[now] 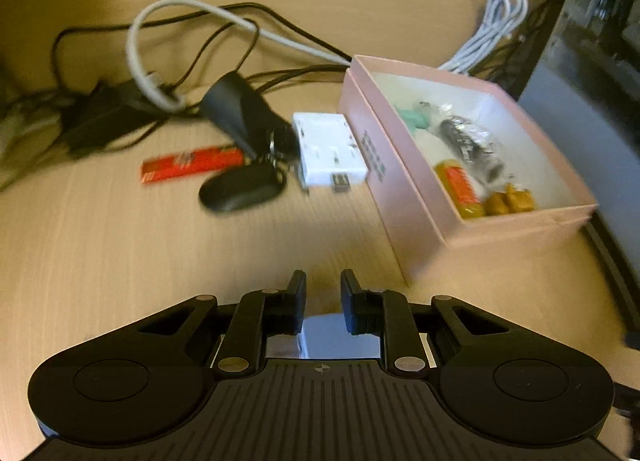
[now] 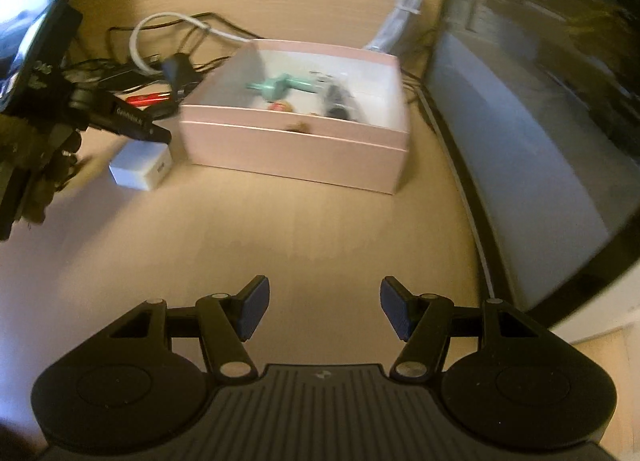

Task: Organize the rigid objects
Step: 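Move the left tool to the white charger block and grasp it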

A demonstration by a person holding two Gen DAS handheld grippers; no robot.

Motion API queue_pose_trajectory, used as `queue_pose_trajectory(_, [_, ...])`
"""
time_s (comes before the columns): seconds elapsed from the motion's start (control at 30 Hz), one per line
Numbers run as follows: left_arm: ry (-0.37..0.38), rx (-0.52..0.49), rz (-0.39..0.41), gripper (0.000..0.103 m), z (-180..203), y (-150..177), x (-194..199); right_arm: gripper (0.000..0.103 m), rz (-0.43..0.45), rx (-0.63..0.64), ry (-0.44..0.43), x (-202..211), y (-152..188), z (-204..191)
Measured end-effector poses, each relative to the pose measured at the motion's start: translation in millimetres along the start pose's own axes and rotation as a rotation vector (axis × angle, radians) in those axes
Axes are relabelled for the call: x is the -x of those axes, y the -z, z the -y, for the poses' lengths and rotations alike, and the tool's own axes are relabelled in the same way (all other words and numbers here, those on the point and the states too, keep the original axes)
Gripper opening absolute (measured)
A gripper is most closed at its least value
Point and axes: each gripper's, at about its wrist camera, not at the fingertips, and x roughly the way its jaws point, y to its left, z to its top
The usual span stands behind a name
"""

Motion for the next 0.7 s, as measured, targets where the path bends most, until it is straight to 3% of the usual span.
queue_pose_trajectory(0.1, [0.014, 0.057, 0.022, 0.024, -6, 19, 28, 0.062, 0.003, 0.032, -0.02, -1, -1, -7])
queue_pose_trajectory(0.37, [0.067, 0.078, -0.017, 0.027, 17, 63, 59, 0.062, -0.014, 0.061, -0.034, -9, 6, -13])
queue_pose_trajectory(0.47, [0.075, -0.031, -0.023, 0.027, 39, 75, 66, 0.063, -0.016, 0.054, -0.022, -12, 8, -9])
queue_pose_trajectory(0.6, [0.017, -0.273, -0.046, 0.028, 75, 92, 64, 0.063, -0.049, 0.023, -0.002, -19, 14, -3])
queue_pose_trajectory(0.7, [0.011, -0.322, -0.074, 0.028, 83, 98, 59, 0.066, -0.05, 0.011, 0.006, -20, 17, 2])
